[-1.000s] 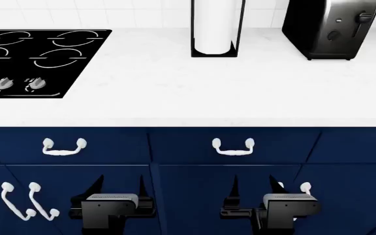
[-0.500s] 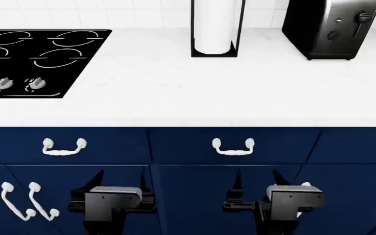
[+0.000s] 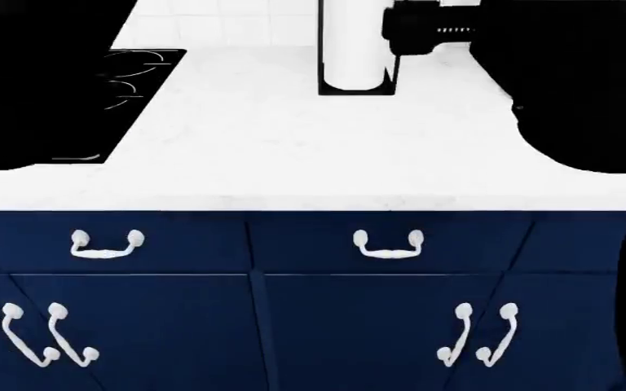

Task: Place the two vegetables and bowl onto the tray for setting up a vegetable dip station.

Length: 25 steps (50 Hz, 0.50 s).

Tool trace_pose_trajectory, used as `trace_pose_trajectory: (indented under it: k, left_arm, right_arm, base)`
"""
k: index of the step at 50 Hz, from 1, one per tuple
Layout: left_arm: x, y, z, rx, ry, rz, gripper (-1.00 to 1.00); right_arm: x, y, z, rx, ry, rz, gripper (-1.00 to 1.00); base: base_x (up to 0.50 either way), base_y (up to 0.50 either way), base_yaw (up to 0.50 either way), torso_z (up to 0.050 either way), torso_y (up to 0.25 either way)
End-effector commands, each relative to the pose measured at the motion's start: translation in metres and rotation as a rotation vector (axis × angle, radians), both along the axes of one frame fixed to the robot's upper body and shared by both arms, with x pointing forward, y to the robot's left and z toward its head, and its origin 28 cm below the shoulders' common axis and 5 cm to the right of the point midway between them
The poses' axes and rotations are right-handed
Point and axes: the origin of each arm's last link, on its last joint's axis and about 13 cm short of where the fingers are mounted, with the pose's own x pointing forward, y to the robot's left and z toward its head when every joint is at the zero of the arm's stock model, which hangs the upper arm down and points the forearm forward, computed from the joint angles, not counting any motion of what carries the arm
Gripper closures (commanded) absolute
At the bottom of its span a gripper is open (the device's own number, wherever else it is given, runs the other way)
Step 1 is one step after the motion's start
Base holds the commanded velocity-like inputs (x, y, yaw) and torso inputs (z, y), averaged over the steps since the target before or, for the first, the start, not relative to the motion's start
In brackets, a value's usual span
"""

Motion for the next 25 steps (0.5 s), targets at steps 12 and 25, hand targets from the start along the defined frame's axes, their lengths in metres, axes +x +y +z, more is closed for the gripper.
trace_pose_trajectory:
  k: [12,25]
  left_arm:
    - [-0.0876,0.0082,0.0620,0.126,-0.022,-0.058,-1.00]
    - [-0.0880,0.0089,0.0624,0.123,-0.032,-0.056,-1.00]
  right_arm:
    - [-0.0728,-0.0105,0.0620,-0.217,-0.195,0.093,-1.00]
    - [-0.0731,-0.0134,0.0631,-0.215,-0.210,0.086,-1.00]
  base:
    - [-0.01,-0.19,0.00,0.000,0.000]
    - [-0.03,-0.50,0.00,0.000,0.000]
